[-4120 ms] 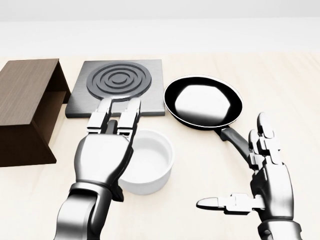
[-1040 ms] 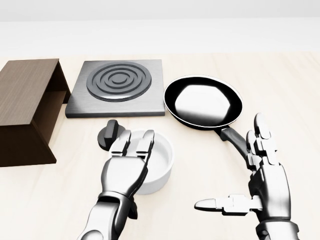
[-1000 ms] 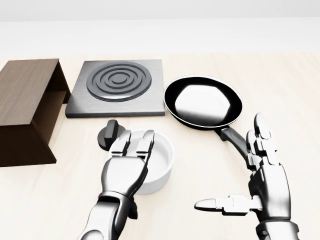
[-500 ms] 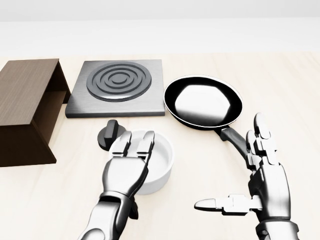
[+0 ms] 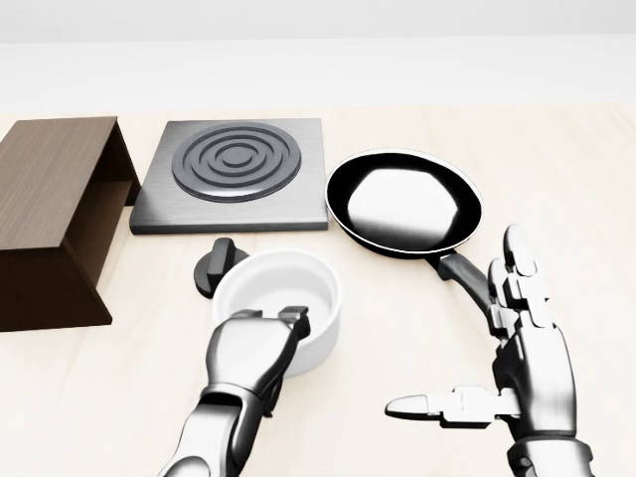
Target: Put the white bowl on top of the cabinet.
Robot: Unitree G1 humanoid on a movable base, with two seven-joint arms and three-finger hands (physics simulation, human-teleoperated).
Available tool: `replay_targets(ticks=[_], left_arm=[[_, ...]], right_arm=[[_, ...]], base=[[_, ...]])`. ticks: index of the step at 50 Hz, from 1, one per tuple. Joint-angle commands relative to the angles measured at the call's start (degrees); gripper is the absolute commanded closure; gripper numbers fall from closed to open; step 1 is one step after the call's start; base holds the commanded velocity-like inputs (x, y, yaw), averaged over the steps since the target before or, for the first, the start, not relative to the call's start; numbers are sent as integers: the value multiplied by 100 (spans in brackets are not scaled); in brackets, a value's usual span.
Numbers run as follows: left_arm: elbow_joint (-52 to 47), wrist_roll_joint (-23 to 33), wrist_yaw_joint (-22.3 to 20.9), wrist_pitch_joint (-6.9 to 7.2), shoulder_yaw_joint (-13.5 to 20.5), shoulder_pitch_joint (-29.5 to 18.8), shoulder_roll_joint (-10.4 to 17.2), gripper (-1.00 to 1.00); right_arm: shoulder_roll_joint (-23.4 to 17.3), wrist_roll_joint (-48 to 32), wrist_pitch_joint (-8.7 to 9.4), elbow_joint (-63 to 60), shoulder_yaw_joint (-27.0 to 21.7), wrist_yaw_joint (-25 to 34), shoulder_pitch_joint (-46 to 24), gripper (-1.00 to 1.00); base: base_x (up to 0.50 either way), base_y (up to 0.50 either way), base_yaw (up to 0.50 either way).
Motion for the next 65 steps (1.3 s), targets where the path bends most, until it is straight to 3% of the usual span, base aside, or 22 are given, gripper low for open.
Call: replay_targets(ticks=[1, 19, 30, 34, 37, 47, 53, 54, 65], left_arm=[[-20, 124, 117, 0, -58, -20, -59, 100], [-114, 127, 90, 0, -63, 14, -64, 100], [-1872, 255, -733, 0, 17, 230, 16, 100], [-1881, 270, -740, 0, 29, 234, 8, 100], [-2353, 406, -1066, 0, 70, 207, 59, 100], [-2718, 685, -1429, 0, 152, 142, 61, 100], [-2790, 720, -1668, 0, 307, -71, 119, 100], [-2652, 653, -1734, 0, 450, -285, 175, 100], [-2199, 454, -1831, 0, 711, -930, 404, 100]], right_arm=[[-7, 15, 9, 2, -10, 1, -10, -100], [-2, 11, -39, 30, 1, 11, 10, -100], [9, 3, -20, -35, 26, 18, 51, -100], [10, 3, -20, -36, 26, 18, 51, -100], [12, 10, -11, -80, 30, 32, 79, -100], [11, 17, -5, -61, 29, 49, 66, -100], [17, 3, -26, -65, 53, 59, 93, -100], [21, -2, -32, -86, 70, 69, 118, -100], [40, -8, -27, -228, 104, 104, 233, -100]], base=[[0, 0, 0], [0, 0, 0], [0, 0, 0], [0, 0, 0], [0, 0, 0], [0, 0, 0], [0, 0, 0], [0, 0, 0], [0, 0, 0]])
